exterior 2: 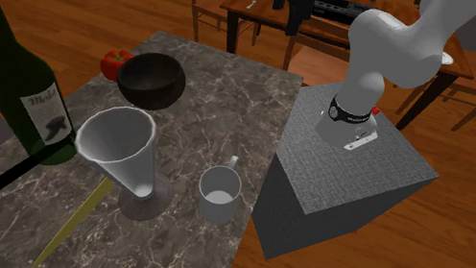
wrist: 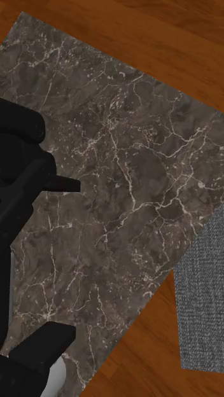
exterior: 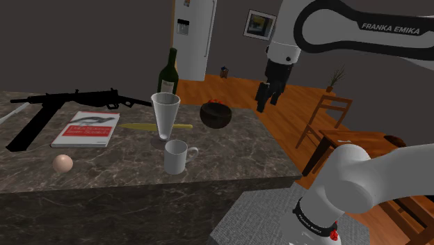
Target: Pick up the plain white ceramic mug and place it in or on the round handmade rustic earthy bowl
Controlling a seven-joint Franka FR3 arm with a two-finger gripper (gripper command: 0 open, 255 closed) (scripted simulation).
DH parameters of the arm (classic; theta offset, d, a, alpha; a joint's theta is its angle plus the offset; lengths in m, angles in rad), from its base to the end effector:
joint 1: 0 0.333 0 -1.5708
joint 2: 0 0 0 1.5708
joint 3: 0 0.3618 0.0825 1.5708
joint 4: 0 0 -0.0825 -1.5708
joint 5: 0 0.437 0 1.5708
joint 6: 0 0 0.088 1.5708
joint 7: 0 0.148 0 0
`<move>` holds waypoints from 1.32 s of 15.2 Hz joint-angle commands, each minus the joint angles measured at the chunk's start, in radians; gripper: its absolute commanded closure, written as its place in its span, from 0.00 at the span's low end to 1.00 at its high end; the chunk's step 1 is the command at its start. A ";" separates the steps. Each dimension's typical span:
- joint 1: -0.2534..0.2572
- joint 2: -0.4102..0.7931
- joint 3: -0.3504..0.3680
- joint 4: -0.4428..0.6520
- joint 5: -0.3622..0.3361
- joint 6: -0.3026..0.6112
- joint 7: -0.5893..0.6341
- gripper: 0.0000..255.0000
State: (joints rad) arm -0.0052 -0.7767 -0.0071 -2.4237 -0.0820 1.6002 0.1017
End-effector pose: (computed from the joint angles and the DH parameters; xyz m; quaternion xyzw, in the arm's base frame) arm 0.3281 -0.0163 0.5463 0.9975 -0.0537 -0.0216 0.0395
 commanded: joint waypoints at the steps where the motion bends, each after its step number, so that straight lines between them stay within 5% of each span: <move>1: 0.000 0.000 0.000 0.000 0.000 0.000 0.000 0.00; 11: 0.039 0.265 0.159 0.046 0.135 0.173 0.268 0.00; 20: 0.060 0.579 0.271 0.202 0.180 0.306 0.493 0.00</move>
State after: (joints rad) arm 0.0500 -0.2409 0.2487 -2.2449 0.0950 1.8881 0.5617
